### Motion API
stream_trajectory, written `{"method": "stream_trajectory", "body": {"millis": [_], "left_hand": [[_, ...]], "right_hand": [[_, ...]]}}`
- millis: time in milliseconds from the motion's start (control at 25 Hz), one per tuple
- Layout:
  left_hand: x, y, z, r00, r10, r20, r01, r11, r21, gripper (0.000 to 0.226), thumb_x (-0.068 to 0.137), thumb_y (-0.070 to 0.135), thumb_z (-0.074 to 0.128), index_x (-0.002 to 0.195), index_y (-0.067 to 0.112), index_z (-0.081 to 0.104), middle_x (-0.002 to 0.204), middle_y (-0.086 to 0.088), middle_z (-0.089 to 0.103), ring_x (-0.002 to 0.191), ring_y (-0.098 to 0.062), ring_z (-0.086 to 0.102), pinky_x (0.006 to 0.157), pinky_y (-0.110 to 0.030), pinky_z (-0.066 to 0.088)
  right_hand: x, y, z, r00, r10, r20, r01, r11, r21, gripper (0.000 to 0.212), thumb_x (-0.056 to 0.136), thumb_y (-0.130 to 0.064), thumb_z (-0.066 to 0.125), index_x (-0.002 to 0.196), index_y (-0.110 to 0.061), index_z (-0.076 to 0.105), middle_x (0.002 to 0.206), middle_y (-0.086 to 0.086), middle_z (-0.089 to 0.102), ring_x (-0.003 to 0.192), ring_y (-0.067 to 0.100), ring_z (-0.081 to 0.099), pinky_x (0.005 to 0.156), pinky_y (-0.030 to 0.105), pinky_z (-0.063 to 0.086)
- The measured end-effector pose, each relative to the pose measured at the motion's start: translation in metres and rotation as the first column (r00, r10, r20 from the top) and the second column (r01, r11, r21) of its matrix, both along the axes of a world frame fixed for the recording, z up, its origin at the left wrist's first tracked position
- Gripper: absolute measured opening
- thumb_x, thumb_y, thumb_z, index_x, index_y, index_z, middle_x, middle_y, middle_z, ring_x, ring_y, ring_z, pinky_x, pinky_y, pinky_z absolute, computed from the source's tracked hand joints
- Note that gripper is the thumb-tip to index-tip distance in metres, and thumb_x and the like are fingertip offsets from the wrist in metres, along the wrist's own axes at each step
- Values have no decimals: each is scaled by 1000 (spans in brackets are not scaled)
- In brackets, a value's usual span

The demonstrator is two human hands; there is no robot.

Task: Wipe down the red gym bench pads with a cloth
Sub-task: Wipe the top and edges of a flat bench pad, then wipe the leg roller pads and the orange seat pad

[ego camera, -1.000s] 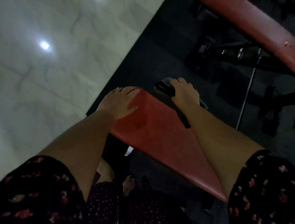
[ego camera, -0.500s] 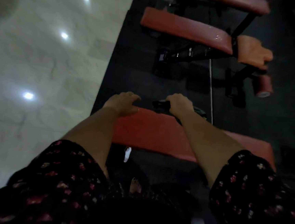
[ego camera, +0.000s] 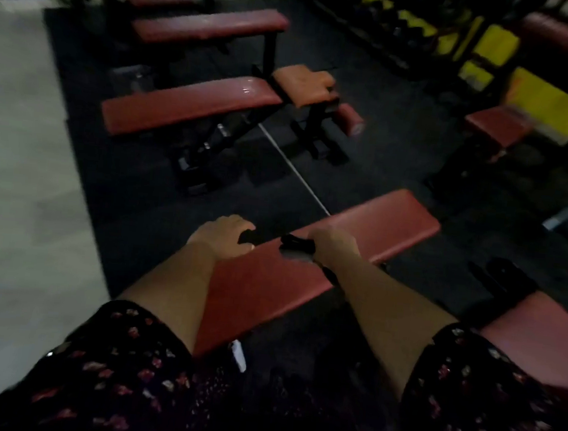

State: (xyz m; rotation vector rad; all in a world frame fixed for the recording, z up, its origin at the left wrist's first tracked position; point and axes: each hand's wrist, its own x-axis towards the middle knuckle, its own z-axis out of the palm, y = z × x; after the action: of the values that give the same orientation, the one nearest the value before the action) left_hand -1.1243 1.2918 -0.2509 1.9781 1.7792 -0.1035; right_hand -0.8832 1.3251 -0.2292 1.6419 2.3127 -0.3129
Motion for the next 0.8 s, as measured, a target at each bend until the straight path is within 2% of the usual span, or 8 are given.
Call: {"method": "stream_trajectory", "body": {"millis": [120, 320, 480, 680, 800], "left_hand": [[40, 26, 15, 988, -153, 7, 152, 988, 27, 56, 93, 46, 57, 144, 31, 42, 147, 3, 39, 131, -21, 42, 103, -43, 40], [123, 51, 32, 942, -335, 36, 331, 940, 79, 58, 91, 46, 59, 144, 29, 42, 145, -1, 42, 131, -23, 43, 105, -44, 40], [192, 72, 45, 868, -493, -56, 496, 862, 108, 57, 92, 46, 58, 144, 30, 42, 146, 1, 41, 132, -22, 43, 102, -40, 41], [264, 113, 49, 808, -578, -117, 589, 801, 106, 57, 92, 46, 57, 144, 29, 42, 146, 0, 41, 129, -24, 44, 101, -43, 42], [316, 135, 45, 789, -594, -157, 610, 788, 84, 56, 94, 46, 53, 146, 32, 39, 148, 2, 39, 132, -24, 41, 103, -44, 41]], "right_hand": [[32, -11, 15, 991, -128, -34, 129, 991, 30, 27, 95, -21, 49, 117, -16, 63, 119, 8, 62, 111, 31, 59, 83, 38, 49], [106, -35, 20, 951, -310, 6, 310, 950, 35, 27, 95, -18, 47, 118, -20, 62, 121, 6, 61, 112, 30, 59, 86, 39, 49], [166, -37, 26, 891, -453, -32, 454, 890, 32, 25, 94, -26, 49, 115, -21, 62, 120, 5, 60, 113, 28, 57, 86, 39, 46], [238, -16, 31, 896, -442, 46, 441, 897, 43, 29, 92, -18, 52, 120, -17, 59, 122, 8, 58, 114, 30, 57, 85, 40, 47], [286, 9, 38, 888, -458, 37, 454, 888, 71, 29, 92, -18, 53, 120, -17, 60, 122, 9, 58, 112, 31, 57, 83, 40, 47]]}}
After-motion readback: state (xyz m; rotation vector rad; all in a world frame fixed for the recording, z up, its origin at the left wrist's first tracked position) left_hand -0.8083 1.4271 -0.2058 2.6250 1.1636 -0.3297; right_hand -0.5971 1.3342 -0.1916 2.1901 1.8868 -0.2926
